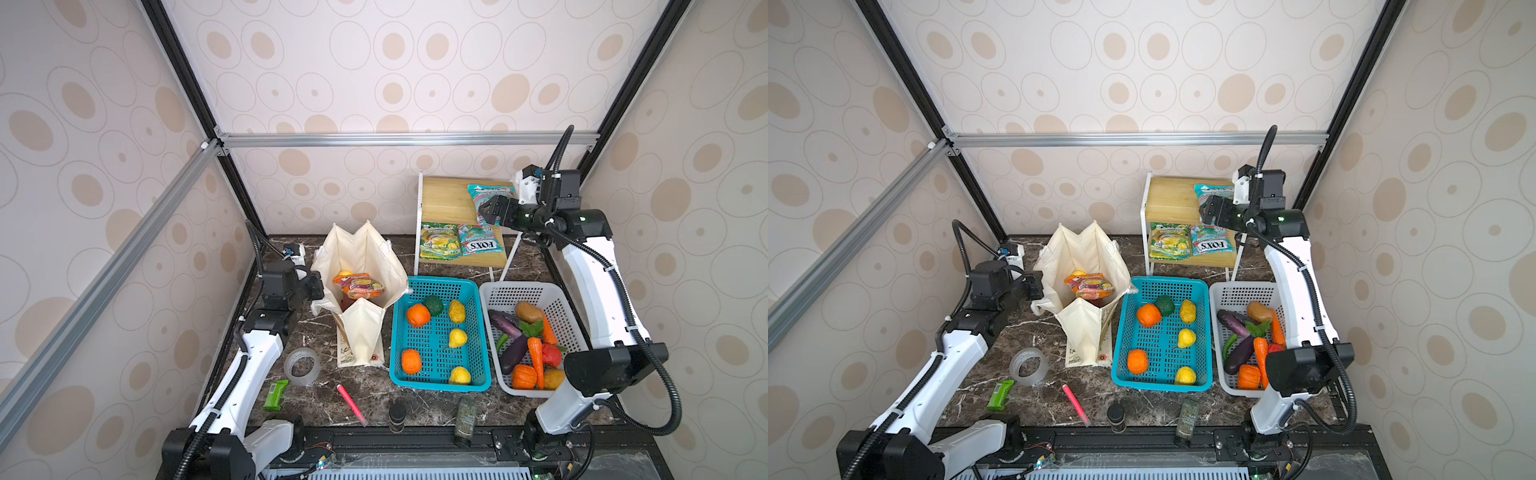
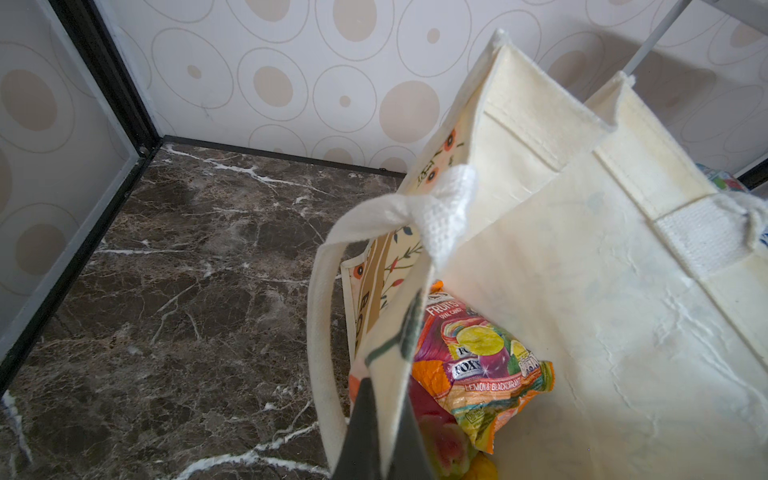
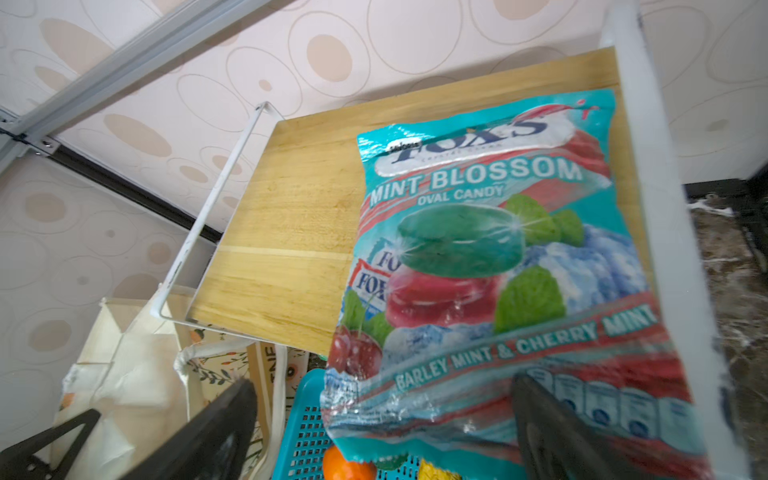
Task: Place the food into the grocery bag and tie it
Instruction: 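Grasp the teal Fox's Mint Blossom candy bag with the right gripper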
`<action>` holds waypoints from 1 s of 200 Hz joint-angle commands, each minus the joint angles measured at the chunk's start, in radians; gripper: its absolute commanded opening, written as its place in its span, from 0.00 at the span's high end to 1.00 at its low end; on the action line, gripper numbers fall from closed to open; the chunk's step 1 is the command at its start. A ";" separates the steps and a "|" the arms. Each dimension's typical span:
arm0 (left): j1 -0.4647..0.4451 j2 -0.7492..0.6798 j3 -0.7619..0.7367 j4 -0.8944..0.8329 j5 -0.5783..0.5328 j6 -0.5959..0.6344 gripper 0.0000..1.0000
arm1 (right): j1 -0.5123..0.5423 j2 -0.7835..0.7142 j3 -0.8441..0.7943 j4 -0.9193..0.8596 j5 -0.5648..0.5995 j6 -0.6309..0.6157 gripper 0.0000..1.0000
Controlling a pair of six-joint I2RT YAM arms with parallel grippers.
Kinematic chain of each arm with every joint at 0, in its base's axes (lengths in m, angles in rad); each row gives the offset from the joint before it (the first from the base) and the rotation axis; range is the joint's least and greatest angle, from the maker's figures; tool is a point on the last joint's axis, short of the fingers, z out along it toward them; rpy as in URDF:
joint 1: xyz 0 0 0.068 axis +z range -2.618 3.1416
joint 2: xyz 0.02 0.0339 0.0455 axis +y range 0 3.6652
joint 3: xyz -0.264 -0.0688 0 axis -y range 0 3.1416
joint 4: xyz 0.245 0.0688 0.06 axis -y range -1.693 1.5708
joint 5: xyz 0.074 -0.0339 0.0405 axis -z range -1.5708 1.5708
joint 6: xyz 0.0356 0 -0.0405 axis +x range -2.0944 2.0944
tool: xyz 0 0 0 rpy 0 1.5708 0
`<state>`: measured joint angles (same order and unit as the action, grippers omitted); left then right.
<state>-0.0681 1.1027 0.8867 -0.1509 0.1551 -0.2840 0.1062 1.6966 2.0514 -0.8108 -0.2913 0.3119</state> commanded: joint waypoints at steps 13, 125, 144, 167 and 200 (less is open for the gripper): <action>0.005 -0.003 0.015 0.034 0.014 0.000 1.00 | 0.034 0.050 0.042 0.033 -0.122 0.041 0.03; 0.004 -0.013 0.012 0.038 0.021 -0.004 1.00 | 0.018 -0.186 -0.154 0.076 0.137 0.095 0.00; 0.005 -0.018 0.013 0.040 0.022 -0.003 1.00 | 0.013 -0.159 -0.150 0.065 0.143 0.111 0.06; 0.004 -0.023 0.011 0.041 0.017 -0.002 1.00 | 0.012 -0.134 -0.144 0.072 0.165 0.120 0.16; 0.004 -0.023 0.011 0.041 0.021 -0.001 1.00 | 0.003 -0.093 -0.144 0.093 0.170 0.143 0.26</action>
<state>-0.0681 1.1027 0.8867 -0.1501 0.1600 -0.2848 0.1184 1.5776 1.9121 -0.7292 -0.1459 0.4294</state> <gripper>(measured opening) 0.048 0.757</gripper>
